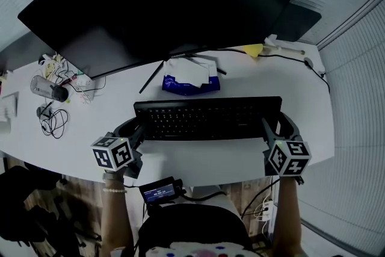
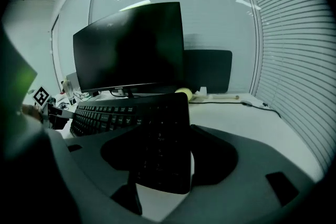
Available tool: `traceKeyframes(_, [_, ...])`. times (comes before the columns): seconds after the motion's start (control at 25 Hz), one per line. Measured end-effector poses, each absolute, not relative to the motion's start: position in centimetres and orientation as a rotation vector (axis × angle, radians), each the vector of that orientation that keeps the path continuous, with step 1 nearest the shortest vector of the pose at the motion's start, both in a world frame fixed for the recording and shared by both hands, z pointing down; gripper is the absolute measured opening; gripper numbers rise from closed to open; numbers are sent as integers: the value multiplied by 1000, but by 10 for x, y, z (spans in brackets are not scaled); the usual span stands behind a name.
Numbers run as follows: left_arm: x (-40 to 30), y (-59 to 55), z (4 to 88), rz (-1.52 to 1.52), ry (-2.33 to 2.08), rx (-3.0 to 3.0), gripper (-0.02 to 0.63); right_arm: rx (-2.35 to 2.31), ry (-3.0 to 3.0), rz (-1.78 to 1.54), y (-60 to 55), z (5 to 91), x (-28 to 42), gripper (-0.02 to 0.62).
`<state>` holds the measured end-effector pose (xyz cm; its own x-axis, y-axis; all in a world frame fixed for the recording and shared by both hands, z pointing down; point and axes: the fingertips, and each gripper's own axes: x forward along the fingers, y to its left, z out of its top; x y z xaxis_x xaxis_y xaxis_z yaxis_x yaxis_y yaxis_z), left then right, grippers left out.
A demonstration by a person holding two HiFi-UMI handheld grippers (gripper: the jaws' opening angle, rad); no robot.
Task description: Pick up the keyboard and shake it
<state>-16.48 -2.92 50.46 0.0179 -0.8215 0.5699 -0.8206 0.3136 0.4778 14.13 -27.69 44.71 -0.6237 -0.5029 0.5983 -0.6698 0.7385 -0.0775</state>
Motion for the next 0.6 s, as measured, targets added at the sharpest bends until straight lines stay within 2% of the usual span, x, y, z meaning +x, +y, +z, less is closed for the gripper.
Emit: traceKeyframes(0.6, [-170, -30, 529, 136, -1757, 1363, 150, 799, -2245, 659, -279, 529, 140, 278])
